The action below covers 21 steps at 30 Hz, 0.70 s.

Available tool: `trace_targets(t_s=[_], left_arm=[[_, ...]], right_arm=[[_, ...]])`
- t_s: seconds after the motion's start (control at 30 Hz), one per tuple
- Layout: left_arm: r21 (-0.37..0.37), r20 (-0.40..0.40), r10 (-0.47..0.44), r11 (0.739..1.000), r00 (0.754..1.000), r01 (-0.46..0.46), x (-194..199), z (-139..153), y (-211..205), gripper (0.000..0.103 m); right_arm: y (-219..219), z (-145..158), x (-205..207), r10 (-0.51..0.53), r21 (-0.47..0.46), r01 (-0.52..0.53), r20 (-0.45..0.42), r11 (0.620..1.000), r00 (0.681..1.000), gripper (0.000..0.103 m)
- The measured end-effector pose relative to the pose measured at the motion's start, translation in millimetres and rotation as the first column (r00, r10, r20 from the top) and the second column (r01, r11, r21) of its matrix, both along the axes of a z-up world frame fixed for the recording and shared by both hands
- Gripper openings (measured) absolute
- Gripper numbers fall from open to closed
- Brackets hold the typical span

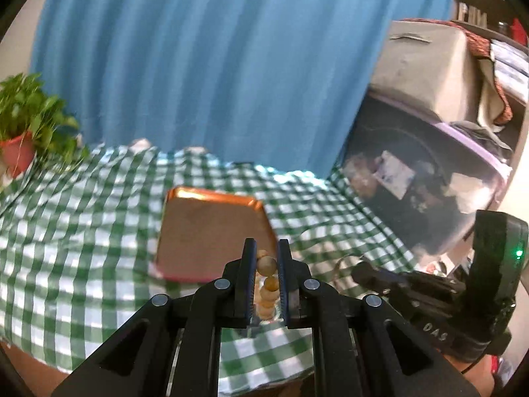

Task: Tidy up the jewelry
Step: 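Lift the beige bracelet with the left gripper while the right gripper carries the gold bangle to the tray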

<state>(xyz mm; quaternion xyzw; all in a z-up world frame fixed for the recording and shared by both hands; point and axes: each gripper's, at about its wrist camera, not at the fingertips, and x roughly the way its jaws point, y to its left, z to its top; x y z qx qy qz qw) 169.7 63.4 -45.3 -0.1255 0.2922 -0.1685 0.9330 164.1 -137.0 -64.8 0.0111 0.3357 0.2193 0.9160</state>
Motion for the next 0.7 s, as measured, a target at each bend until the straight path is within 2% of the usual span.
trace_targets(t_s=[0.1, 0.17, 0.23, 0.47, 0.7], left_arm=[[0.0, 0.007, -0.014, 1.0, 1.0, 0.014, 2, 6, -8, 0.013], [-0.003, 0.004, -0.022, 1.0, 1.0, 0.022, 5, 7, -13, 0.013], [-0.001, 0.013, -0.028, 1.0, 1.0, 0.028, 7, 10, -18, 0.013], [-0.013, 0.029, -0.037, 0.999, 0.999, 0.037, 24, 9, -19, 0.013], [0.025, 0.019, -0.026, 0.999, 0.999, 0.026, 55, -7, -19, 0.013]], right_arm=[[-7, 5, 3, 0.005, 0.031, -0.005, -0.008, 1.0, 1.0, 0.006], [-17, 6, 7, 0.038, 0.13, -0.03, -0.056, 0.991, 0.998, 0.006], [-24, 9, 13, 0.065, 0.176, -0.052, -0.07, 0.983, 0.995, 0.006], [-20, 12, 33, 0.092, 0.139, -0.083, -0.057, 0.987, 0.994, 0.006], [-11, -3, 59, 0.096, 0.12, -0.088, -0.058, 0.989, 0.994, 0.006]])
